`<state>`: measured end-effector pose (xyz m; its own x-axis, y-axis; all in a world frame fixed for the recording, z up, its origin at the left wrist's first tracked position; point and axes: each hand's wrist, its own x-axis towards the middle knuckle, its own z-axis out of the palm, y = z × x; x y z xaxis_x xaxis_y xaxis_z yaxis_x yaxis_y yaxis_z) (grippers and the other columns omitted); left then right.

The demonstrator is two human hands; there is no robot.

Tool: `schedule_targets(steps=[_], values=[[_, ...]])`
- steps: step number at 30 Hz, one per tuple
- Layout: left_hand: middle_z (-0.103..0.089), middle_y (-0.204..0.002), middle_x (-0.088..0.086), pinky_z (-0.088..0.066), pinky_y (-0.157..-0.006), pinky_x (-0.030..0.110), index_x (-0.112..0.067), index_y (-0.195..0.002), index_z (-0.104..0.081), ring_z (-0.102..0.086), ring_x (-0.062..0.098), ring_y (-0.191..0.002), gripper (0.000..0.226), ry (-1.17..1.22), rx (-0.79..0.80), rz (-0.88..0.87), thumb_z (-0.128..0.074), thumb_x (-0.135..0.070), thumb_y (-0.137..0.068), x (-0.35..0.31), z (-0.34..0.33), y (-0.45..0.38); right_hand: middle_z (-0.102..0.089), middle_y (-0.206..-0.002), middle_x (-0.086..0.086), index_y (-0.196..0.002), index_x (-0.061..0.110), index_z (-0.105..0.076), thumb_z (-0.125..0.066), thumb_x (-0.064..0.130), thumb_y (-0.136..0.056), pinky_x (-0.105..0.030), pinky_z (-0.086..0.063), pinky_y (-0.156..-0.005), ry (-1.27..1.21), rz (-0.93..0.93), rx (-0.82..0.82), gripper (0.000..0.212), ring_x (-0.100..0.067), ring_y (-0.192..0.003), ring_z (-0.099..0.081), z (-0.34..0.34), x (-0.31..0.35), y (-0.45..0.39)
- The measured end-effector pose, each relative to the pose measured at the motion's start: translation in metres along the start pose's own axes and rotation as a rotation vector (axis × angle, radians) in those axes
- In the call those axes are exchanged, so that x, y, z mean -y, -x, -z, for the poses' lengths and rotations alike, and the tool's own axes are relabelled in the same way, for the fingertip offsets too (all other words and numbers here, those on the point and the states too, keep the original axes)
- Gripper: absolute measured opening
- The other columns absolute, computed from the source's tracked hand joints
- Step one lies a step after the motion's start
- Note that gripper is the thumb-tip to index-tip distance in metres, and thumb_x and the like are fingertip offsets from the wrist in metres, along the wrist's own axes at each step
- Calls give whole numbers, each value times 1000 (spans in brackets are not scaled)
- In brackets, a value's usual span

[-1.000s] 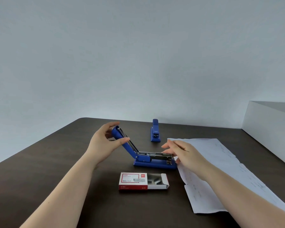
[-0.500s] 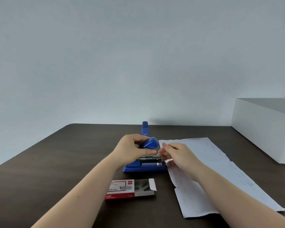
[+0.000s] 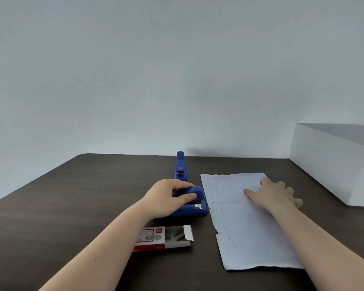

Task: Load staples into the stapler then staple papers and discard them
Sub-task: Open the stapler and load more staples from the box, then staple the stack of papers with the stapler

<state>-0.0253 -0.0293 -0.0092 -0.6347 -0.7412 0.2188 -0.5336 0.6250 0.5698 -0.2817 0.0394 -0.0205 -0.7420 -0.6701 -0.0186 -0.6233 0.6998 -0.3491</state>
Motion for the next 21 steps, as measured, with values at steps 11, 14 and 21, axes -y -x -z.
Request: schedule_targets(steps=[11, 14, 21], values=[[-65, -100, -21, -47, -92, 28, -36, -119, -63, -60, 4, -97, 31, 38, -24, 16, -61, -37, -88, 10, 2, 4, -40, -136, -13, -136, 29, -33, -55, 75, -68, -46, -34, -95, -17, -28, -14, 85, -33, -126, -33, 1, -5, -5], [-65, -97, -20, -49, -90, 29, -36, -119, -63, -61, 6, -94, 31, 37, -33, 12, -61, -37, -88, 10, 2, 5, -42, -135, -14, -136, 28, -33, -61, 69, -68, -46, -38, -96, -64, -12, -16, 84, -34, -125, -40, -1, -3, -7], [-66, -108, -18, -48, -94, 30, -34, -124, -60, -60, 6, -100, 37, 21, -45, 27, -60, -40, -88, 12, -1, 4, -57, -125, -6, -135, 22, -38, -52, 26, -89, -31, -42, -77, -219, 207, -58, 49, -29, -109, -56, -5, -7, -6]])
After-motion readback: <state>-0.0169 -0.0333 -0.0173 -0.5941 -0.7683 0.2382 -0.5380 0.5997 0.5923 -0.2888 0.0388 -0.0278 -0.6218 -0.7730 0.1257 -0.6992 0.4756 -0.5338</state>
